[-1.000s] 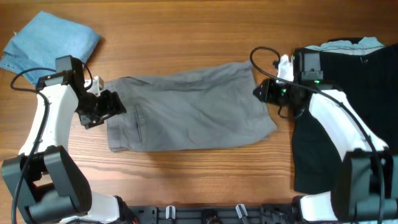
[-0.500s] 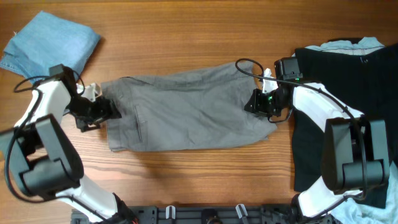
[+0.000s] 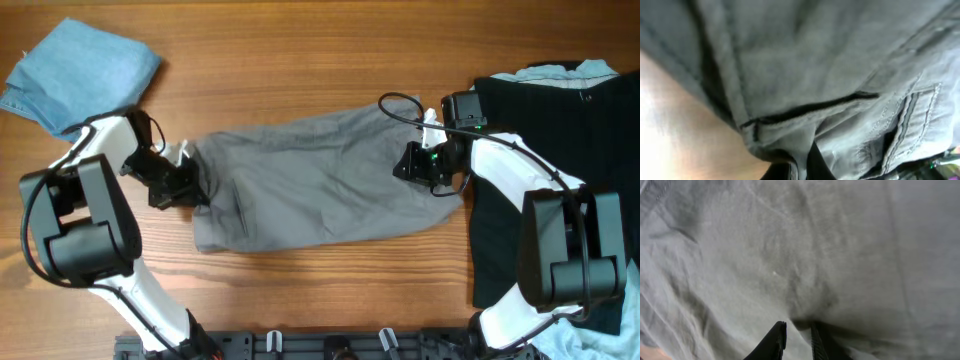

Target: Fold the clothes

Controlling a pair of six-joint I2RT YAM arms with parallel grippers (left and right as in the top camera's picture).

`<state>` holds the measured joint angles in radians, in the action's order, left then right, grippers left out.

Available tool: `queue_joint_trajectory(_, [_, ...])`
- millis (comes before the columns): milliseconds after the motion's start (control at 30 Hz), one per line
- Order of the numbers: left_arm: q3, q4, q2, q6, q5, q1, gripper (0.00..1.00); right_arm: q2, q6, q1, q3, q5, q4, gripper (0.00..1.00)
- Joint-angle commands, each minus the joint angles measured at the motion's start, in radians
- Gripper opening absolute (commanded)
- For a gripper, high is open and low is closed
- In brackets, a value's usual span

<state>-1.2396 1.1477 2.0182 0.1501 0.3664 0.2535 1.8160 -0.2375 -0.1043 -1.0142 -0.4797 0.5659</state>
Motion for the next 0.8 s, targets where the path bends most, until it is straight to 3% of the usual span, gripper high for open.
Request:
queue_joint_trajectory(0, [-0.187, 0.227, -0.053, -0.011, -0.133, 0.014, 0.04, -0.013, -0.002, -0.003, 0.006, -0.039, 0.011, 0.21])
queue_joint_trajectory(100, [-0.448, 0.403, -0.131, -0.056, -0.182, -0.013, 0.04, -0.041, -0.001, -0.003, 0.006, -0.038, 0.011, 0.22])
queue_joint_trajectory(233, [-0.616, 0.450, -0.176, -0.101, -0.163, -0.115, 0.04, -0.041, -0.002, -0.003, 0.006, -0.038, 0.018, 0.24])
queue_joint_trajectory(333, [-0.627, 0.423, -0.185, -0.112, -0.055, -0.266, 0.04, -0.041, -0.002, -0.003, 0.006, -0.038, 0.020, 0.26])
queue_joint_trajectory(500, [-0.625, 0.336, -0.172, -0.274, -0.053, -0.502, 0.04, -0.041, -0.001, -0.003, 0.006, -0.038, 0.023, 0.27])
queue_joint_trajectory(733, [-0.540, 0.215, -0.074, -0.354, -0.057, -0.780, 0.04, -0.041, -0.002, -0.003, 0.006, -0.037, 0.023, 0.30])
queue_joint_trajectory(767, [-0.519, 0.184, -0.056, -0.379, -0.056, -0.803, 0.18, -0.041, -0.002, -0.003, 0.006, -0.037, 0.023, 0.31])
